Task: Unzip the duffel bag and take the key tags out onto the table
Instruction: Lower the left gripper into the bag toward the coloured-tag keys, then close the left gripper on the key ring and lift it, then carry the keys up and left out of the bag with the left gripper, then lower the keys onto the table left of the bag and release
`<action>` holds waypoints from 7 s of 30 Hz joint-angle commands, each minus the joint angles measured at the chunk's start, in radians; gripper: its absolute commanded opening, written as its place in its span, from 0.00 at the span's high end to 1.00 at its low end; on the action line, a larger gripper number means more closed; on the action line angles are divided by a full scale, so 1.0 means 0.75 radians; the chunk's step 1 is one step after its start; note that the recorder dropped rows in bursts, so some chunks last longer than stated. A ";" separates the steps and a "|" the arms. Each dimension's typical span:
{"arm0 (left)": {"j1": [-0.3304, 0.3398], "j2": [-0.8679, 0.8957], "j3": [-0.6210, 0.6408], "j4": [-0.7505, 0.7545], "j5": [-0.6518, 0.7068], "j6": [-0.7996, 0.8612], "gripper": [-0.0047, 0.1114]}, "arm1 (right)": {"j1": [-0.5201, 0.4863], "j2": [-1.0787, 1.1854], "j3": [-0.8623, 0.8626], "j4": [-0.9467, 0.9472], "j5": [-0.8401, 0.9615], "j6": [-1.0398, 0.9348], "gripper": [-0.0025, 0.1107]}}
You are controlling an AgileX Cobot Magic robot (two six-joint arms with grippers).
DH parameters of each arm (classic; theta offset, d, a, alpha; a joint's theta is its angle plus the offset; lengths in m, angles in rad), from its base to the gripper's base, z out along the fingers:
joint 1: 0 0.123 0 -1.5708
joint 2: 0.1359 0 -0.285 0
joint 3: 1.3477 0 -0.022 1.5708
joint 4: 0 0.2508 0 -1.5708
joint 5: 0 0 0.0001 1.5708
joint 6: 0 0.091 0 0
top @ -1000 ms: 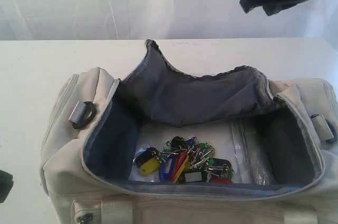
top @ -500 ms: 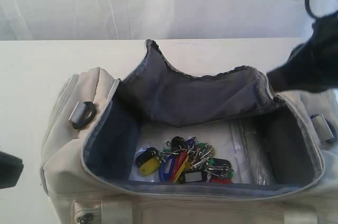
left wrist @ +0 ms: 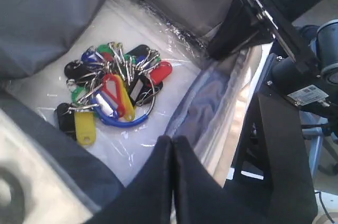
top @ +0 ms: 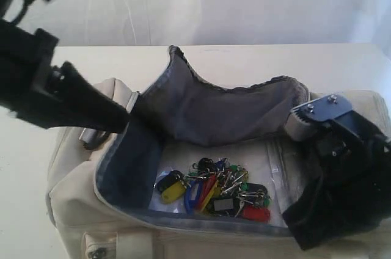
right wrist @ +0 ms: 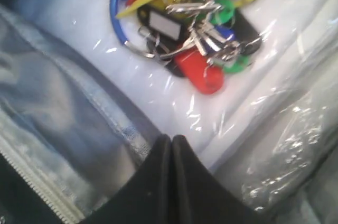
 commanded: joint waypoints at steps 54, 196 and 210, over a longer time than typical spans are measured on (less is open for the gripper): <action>-0.401 1.081 -0.546 0.376 -0.043 -0.269 0.50 | 0.285 -0.017 0.013 0.043 0.271 0.035 0.98; 0.453 0.941 -0.645 0.914 -0.028 -0.368 0.89 | 0.285 -0.017 0.013 -0.100 0.166 0.209 0.98; 0.453 0.891 -0.645 0.901 0.051 -0.379 0.51 | 0.285 -0.017 0.013 -0.143 0.172 0.250 0.98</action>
